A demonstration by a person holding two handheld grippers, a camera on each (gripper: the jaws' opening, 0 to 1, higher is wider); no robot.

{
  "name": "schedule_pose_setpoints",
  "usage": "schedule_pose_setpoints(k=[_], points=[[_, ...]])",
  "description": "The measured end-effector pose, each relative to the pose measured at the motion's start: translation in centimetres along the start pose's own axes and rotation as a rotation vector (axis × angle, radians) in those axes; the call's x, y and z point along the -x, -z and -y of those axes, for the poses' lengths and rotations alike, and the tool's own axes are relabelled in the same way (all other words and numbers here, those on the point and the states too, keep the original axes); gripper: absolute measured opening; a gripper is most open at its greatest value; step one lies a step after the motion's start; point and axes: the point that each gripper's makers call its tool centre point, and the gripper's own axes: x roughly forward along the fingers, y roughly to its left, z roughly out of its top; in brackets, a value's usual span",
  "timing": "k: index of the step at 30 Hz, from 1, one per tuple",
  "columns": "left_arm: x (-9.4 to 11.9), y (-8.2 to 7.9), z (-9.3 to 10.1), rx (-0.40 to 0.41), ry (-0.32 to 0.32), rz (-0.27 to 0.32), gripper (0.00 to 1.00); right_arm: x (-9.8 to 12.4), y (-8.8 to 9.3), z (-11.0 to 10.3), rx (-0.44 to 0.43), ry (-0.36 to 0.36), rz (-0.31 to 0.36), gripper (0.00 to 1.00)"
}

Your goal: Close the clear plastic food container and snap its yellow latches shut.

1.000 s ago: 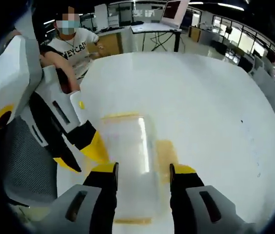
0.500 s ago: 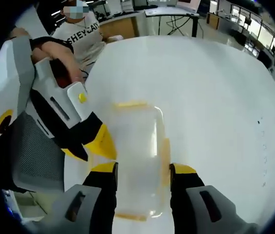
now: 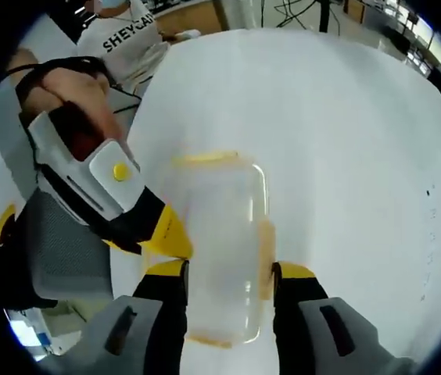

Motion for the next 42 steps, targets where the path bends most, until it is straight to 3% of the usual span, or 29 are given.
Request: schedule_pose_setpoints(k=[21, 22, 23, 26, 42], points=[[-0.2, 0.0, -0.1, 0.016, -0.009, 0.004, 0.27, -0.3, 0.0, 0.0, 0.030, -0.050, -0.048, 0.36], [0.3, 1.2, -1.2, -0.029, -0.060, -0.051, 0.26, -0.6, -0.8, -0.3, 0.015, -0.053, -0.024, 0.36], [-0.4, 0.8, -0.4, 0.008, -0.026, -0.003, 0.26, -0.6, -1.0, -0.4, 0.027, -0.059, -0.038, 0.36], [-0.4, 0.7, -0.4, 0.032, -0.026, 0.015, 0.26, -0.5, -0.8, -0.3, 0.019, -0.063, -0.047, 0.36], [-0.2, 0.2, -0.3, 0.056, -0.034, 0.025, 0.27, -0.5, 0.0, -0.2, 0.011, -0.064, -0.062, 0.39]])
